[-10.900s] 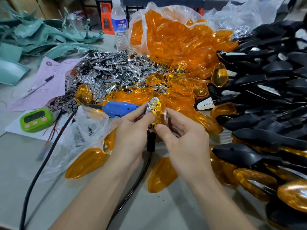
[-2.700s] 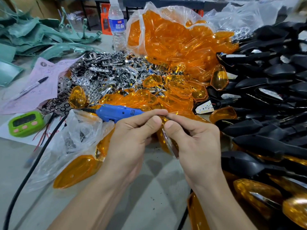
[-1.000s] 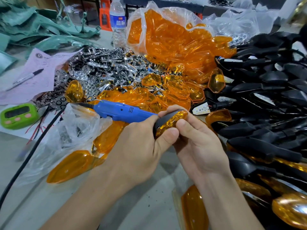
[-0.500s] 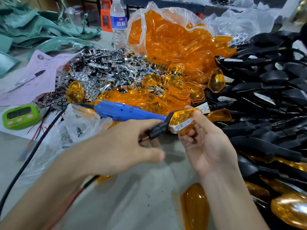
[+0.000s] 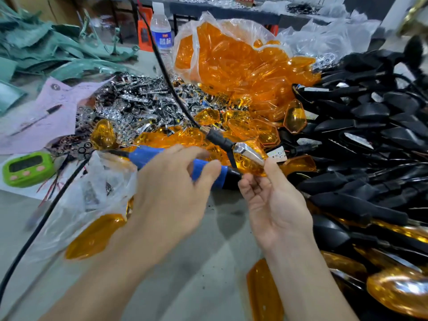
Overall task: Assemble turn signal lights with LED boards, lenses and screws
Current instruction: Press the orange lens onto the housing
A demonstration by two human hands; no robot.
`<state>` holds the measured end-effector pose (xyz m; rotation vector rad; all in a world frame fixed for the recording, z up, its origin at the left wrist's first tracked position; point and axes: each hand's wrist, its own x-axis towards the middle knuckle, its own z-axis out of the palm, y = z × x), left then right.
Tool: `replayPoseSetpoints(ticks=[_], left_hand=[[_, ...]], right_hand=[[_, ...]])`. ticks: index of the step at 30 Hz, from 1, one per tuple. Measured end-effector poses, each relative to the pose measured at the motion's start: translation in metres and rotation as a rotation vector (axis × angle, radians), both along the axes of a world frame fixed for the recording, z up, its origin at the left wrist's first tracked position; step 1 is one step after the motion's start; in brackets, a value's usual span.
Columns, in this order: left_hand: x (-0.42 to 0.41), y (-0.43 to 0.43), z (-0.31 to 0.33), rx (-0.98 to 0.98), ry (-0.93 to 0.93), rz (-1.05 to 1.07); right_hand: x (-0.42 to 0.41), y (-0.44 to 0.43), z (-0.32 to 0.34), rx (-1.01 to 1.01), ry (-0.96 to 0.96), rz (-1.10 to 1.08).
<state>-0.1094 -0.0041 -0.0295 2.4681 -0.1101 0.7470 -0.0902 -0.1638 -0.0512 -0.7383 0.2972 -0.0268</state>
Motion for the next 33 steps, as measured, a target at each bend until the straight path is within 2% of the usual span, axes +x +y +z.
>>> replayPoseSetpoints(ticks=[2, 5, 8, 10, 14, 18, 29, 33], left_hand=[[0.017, -0.009, 0.001, -0.304, 0.242, -0.135], [0.037, -0.018, 0.002, -1.004, 0.472, -0.35], [0.044, -0.024, -0.001, -1.35, 0.653, -0.491], [0.045, -0.025, -0.002, -1.463, 0.724, -0.559], [0.044, -0.017, -0.005, -1.548, 0.718, -0.681], [0.042, -0.009, -0.011, -1.476, 0.684, -0.709], [0.035, -0.017, -0.019, -1.42, 0.572, -0.716], [0.033, -0.014, -0.018, -1.421, 0.621, -0.822]], right_hand=[[0.0, 0.001, -0.002, 0.011, 0.006, 0.0], [0.0, 0.002, -0.001, 0.041, 0.006, 0.008], [-0.004, 0.007, 0.002, -0.028, -0.027, 0.044], [-0.007, 0.01, 0.003, -0.18, -0.067, 0.03], [-0.011, 0.007, 0.004, -0.464, -0.172, -0.008], [-0.013, 0.002, -0.001, -0.729, -0.281, 0.066], [-0.016, 0.004, -0.001, -0.568, -0.308, -0.033], [-0.016, 0.002, 0.002, -0.478, -0.332, 0.014]])
